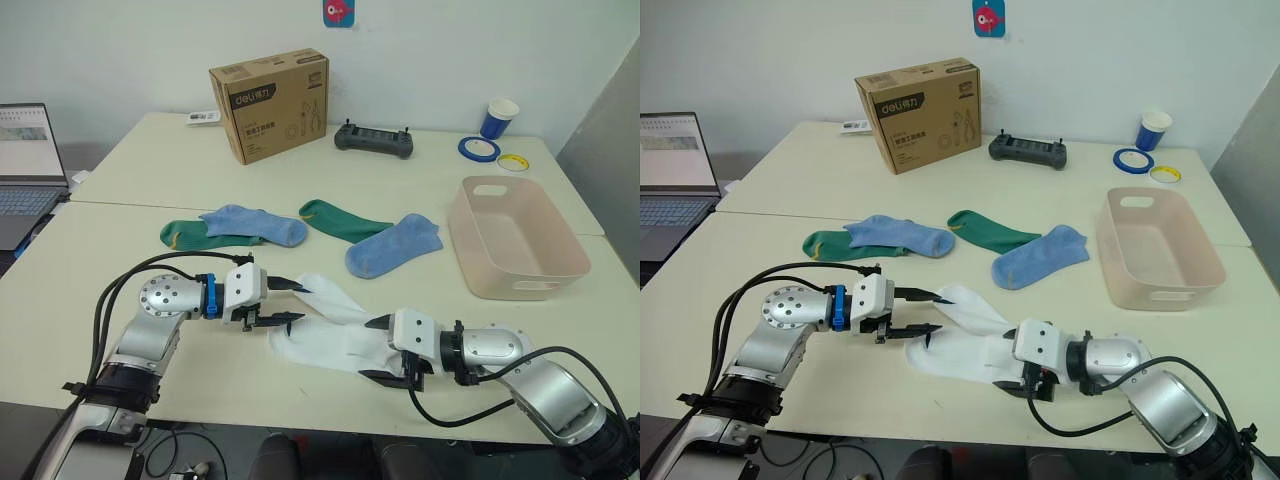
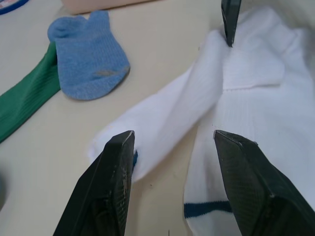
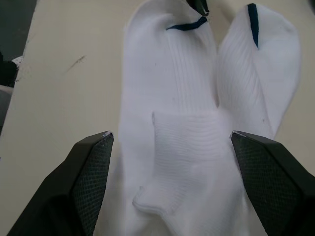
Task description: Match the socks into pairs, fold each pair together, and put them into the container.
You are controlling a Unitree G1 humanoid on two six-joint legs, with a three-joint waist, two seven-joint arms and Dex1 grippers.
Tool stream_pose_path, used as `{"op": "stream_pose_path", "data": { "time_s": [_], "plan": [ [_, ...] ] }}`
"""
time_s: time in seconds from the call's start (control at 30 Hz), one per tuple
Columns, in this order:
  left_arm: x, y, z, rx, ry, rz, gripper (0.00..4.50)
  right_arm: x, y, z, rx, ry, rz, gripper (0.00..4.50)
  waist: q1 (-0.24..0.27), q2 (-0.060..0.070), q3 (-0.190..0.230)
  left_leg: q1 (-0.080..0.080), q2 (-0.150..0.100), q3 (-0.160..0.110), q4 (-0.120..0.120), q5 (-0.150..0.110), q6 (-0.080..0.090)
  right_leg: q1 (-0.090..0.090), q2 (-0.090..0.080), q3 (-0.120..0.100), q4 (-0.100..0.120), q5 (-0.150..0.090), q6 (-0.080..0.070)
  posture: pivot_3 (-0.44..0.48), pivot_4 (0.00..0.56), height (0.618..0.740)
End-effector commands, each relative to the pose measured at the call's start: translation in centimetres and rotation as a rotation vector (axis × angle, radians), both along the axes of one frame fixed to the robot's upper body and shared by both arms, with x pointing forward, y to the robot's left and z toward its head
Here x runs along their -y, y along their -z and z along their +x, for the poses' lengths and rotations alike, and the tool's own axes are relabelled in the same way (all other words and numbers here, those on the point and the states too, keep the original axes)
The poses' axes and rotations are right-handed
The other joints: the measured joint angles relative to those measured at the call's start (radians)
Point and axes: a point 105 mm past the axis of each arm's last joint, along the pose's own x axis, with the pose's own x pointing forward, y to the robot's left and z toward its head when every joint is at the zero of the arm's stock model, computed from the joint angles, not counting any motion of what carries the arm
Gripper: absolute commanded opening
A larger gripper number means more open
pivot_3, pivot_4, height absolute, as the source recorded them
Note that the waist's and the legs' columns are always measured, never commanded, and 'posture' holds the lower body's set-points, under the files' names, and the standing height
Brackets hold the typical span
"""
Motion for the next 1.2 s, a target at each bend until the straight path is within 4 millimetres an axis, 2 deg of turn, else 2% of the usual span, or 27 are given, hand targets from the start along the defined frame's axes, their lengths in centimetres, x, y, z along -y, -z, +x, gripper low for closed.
{"op": "stream_pose_path", "data": {
  "time_s": [0.03,0.17,0.37,0.4,0.5,0.7,0.73,0.77,1.0,1.2],
  "plan": [
    [0.4,-0.5,0.5,0.059,0.019,0.009,2.65,-0.6,-0.4,-0.2,0.037,-0.046,0.007,4.08,0.0,0.0,0.0,0.0,0.0,0.0,0.0,0.0,0.0,0.0,0.0,0.0,0.0,0.0,0.0,0.0,0.15,0.74],
    [1.2,-0.5,1.7,0.101,-0.002,0.01,2.65,-0.9,-0.4,0.3,0.059,-0.055,-0.001,4.08,0.0,0.0,0.0,0.0,0.0,0.0,0.001,0.0,0.0,0.0,0.0,0.0,0.0,0.0,0.0,0.0,0.15,0.74],
    [1.3,0.1,2.1,0.114,0.002,0.037,2.65,-0.4,-0.2,1.3,0.129,-0.049,-0.048,4.08,0.0,0.0,0.0,0.0,0.0,0.0,0.0,0.0,0.0,0.0,0.001,0.0,0.0,0.0,0.0,0.0,0.15,0.74],
    [1.3,0.2,2.2,0.113,0.001,0.04,2.69,-0.4,-0.2,1.4,0.134,-0.045,-0.047,3.69,0.0,0.0,0.0,0.0,0.0,-0.001,0.0,0.0,0.0,0.0,0.001,0.0,0.001,0.0,0.0,0.0,0.15,0.74],
    [1.4,0.2,2.3,0.113,0.003,0.035,2.11,-0.4,-0.4,1.6,0.145,-0.045,-0.047,2.81,0.0,0.0,0.0,0.0,0.0,-0.001,0.0,0.0,0.0,0.0,0.001,0.0,0.001,0.0,0.0,0.0,0.15,0.74],
    [1.7,0.2,2.5,0.113,0.009,0.024,0.17,0.0,-0.9,1.6,0.15,-0.048,-0.041,0.66,0.001,0.0,0.0,0.0,0.0,-0.001,0.001,0.0,0.0,0.001,0.001,0.0,0.001,0.0,0.0,0.0,0.15,0.74],
    [1.7,0.2,2.5,0.113,0.01,0.022,0.0,0.0,-0.9,1.6,0.152,-0.047,-0.04,0.21,0.0,0.0,0.0,0.0,0.0,-0.001,0.001,0.0,0.0,0.001,0.001,-0.001,0.001,0.0,0.0,0.0,0.15,0.74],
    [1.8,0.2,2.5,0.113,0.011,0.02,0.0,0.0,-1.1,1.6,0.148,-0.042,-0.03,0.01,0.0,0.0,0.0,0.0,0.0,-0.001,0.001,0.0,0.0,0.001,0.001,-0.001,0.001,0.0,0.0,0.0,0.15,0.74],
    [1.7,-0.5,2.8,0.118,0.004,-0.004,0.0,1.3,-2.8,1.9,0.123,-0.017,0.052,0.01,0.001,0.0,0.0,0.0,0.0,-0.001,0.001,0.0,0.0,0.001,0.001,-0.001,0.001,0.003,-0.004,0.0,0.15,0.74],
    [1.9,-2.8,0.9,0.052,0.079,-0.068,0.0,1.6,-5.9,0.9,0.056,-0.026,0.198,0.01,-0.001,0.0,0.0,0.0,0.001,-0.001,0.0,0.0,0.0,0.001,0.001,-0.001,0.001,0.003,-0.004,0.0,0.15,0.74]
  ]
}}
